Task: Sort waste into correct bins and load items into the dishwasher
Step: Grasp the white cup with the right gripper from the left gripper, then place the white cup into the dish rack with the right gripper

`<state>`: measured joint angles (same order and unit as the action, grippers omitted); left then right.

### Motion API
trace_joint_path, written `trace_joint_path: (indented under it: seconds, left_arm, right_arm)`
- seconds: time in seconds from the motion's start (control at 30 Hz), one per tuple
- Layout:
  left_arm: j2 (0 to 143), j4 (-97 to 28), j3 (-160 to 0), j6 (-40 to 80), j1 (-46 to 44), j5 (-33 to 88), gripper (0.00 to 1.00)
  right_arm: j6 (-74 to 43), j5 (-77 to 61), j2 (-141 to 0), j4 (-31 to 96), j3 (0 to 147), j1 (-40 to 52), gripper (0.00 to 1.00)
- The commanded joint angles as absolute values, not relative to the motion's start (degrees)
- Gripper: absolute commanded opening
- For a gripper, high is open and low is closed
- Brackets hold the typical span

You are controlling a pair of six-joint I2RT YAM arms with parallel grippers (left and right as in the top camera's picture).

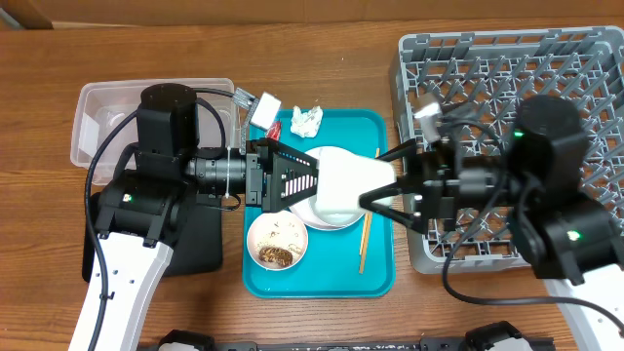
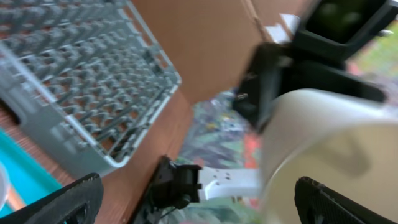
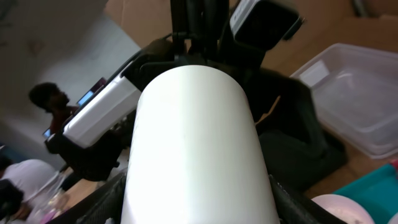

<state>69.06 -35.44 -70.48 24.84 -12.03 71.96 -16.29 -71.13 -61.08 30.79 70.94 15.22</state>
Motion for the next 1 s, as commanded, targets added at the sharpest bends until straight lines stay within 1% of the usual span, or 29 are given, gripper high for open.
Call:
trace_joint_path:
  seconds: [0.0, 0.13, 0.27, 0.33, 0.5, 0.57, 0.73, 0.83, 0.97]
  left_arm:
    - [69.3, -37.8, -71.4, 23.9, -11.5, 64.5, 1.00]
    - [69.3, -39.9, -71.4, 23.7, -9.8, 63.9, 1.00]
    - [69.3, -41.3, -71.4, 23.5, -8.8, 63.9, 1.00]
    - [69.3, -41.9, -71.4, 23.0, -8.7, 63.9, 1.00]
    - [69.3, -42.2, -71.4, 22.7, -8.7, 63.9, 1.00]
    - [69.3, -42.2, -71.4, 22.7, -8.7, 63.9, 1.00]
    - [69.3, -42.5, -71.4, 22.7, -8.7, 63.9, 1.00]
    - [69.3, -43.8, -71.4, 22.2, -8.7, 63.9, 1.00]
    - [69.3, -44.4, -71.4, 21.8, -8.7, 63.8, 1.00]
  right_arm:
    - [-16.3, -69.4, -56.1, 32.7, 72.2, 9.4, 0.58]
    - [-16.1, -58.2, -51.5, 41.8, 72.2, 1.1, 0.62]
    - [-15.2, -44.4, -48.1, 52.2, 72.2, -6.1, 0.62]
    - [-15.0, -37.8, -47.6, 57.3, 72.2, -8.0, 0.62]
    - [-15.3, -22.4, -49.3, 66.1, 72.2, -8.3, 0.62]
    - [-15.3, -20.1, -50.9, 68.3, 72.2, -8.3, 0.61]
    - [-14.6, -20.2, -56.4, 74.5, 72.2, -8.3, 0.61]
    - [-13.3, -19.3, -60.1, 78.1, 72.2, -8.3, 0.59]
    - [-13.3, -17.7, -64.8, 79.6, 72.2, -8.3, 0.58]
